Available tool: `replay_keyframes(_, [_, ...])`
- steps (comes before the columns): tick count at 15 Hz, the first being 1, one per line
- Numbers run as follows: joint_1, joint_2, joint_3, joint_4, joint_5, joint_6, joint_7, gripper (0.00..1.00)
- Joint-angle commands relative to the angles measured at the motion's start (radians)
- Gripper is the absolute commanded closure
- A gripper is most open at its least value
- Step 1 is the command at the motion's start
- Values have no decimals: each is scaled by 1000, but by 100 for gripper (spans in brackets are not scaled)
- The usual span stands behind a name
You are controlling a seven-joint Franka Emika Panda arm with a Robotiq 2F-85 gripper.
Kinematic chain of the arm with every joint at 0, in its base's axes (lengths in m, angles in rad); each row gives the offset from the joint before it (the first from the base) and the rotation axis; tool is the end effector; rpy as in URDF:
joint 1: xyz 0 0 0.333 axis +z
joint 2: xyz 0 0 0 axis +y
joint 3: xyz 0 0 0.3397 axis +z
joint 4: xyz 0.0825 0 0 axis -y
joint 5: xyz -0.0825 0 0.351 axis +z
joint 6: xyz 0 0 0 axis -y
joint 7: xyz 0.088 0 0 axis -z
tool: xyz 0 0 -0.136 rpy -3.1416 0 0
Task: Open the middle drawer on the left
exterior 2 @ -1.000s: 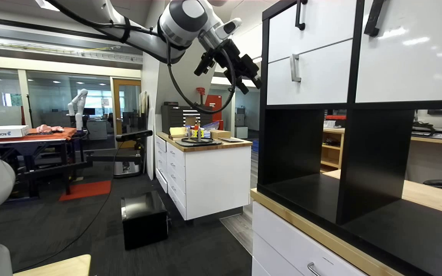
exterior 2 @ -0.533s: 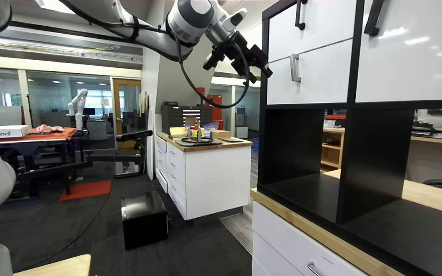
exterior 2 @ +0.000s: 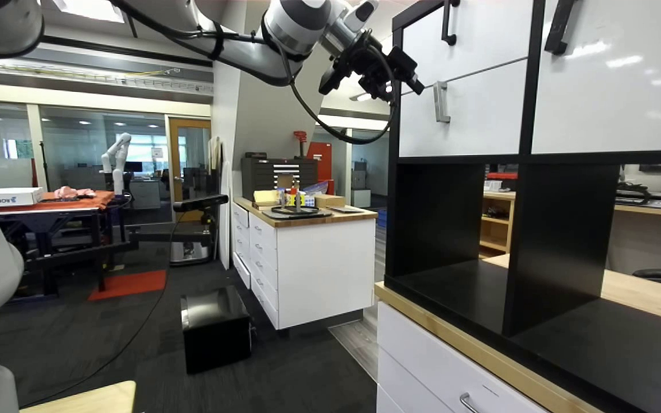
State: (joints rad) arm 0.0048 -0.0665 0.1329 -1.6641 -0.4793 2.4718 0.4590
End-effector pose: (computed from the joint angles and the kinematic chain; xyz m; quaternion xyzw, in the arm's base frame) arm 0.5690 0.0750 0.7322 0.8852 -0.0341 0.4559 0.0860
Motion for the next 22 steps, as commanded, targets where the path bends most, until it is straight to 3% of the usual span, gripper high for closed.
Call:
replay_keyframes(1, [5, 50, -16, 65, -61, 19, 36, 0])
replay_keyframes(12, [36, 128, -59, 143, -119, 17, 63, 0])
replay_keyframes(14, [17, 130, -40, 145, -132, 19, 75, 0])
replay_keyframes(15, [17, 129, -40, 147, -136, 20, 75, 25])
replay_keyframes(16, [17, 129, -40, 150, -144, 22, 74, 26])
replay_keyframes(22, [8, 130, -47, 153, -155, 41, 76, 66])
